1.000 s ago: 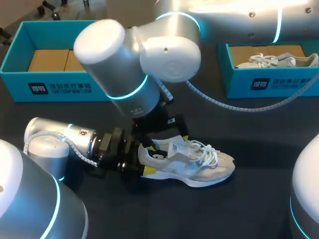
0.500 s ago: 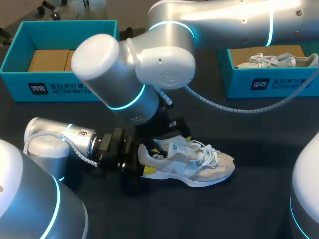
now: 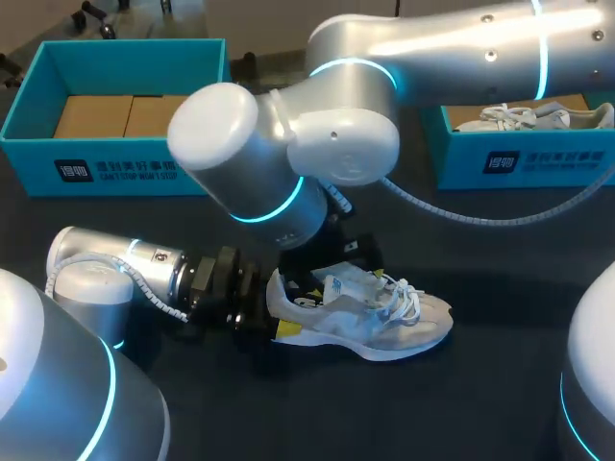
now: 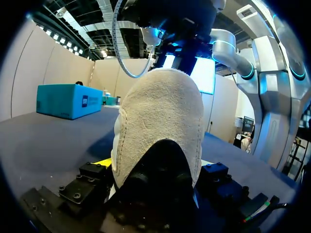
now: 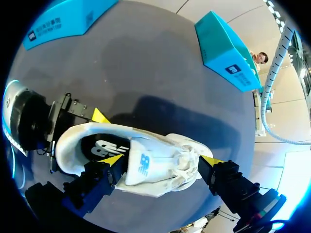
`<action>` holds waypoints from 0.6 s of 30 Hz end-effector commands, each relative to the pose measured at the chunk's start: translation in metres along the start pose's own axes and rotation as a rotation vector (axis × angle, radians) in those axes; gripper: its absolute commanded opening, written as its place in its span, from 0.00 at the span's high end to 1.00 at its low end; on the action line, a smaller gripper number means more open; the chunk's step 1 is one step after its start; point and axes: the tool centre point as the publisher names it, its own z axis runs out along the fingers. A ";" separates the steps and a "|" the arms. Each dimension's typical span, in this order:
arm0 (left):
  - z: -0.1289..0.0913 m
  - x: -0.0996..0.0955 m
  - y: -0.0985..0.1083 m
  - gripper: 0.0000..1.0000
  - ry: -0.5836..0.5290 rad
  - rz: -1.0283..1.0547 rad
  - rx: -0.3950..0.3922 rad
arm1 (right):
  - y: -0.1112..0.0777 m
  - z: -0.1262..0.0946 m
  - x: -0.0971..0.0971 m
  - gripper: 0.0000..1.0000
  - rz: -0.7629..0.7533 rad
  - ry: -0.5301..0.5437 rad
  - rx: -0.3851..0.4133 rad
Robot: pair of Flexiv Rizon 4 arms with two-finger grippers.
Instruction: Take the shoe out of the shoebox, open the shoe tongue, remove and reinsert the insole, then place the shoe into the shoebox
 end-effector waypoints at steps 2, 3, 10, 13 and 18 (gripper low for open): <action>0.000 -0.001 0.001 1.00 -0.002 0.000 -0.001 | -0.003 0.012 -0.007 0.00 0.743 0.022 0.014; 0.000 -0.001 0.001 1.00 -0.002 0.000 -0.001 | -0.003 0.015 -0.008 0.00 0.744 0.029 0.015; 0.000 -0.001 0.001 1.00 -0.002 0.000 -0.001 | -0.005 0.019 -0.010 0.00 0.752 0.039 0.019; 0.000 -0.001 0.001 1.00 -0.002 0.000 -0.001 | -0.008 0.018 -0.010 0.00 0.762 0.040 0.023; 0.000 -0.001 0.001 1.00 -0.002 0.000 -0.001 | -0.010 0.012 -0.012 0.00 0.778 0.034 0.030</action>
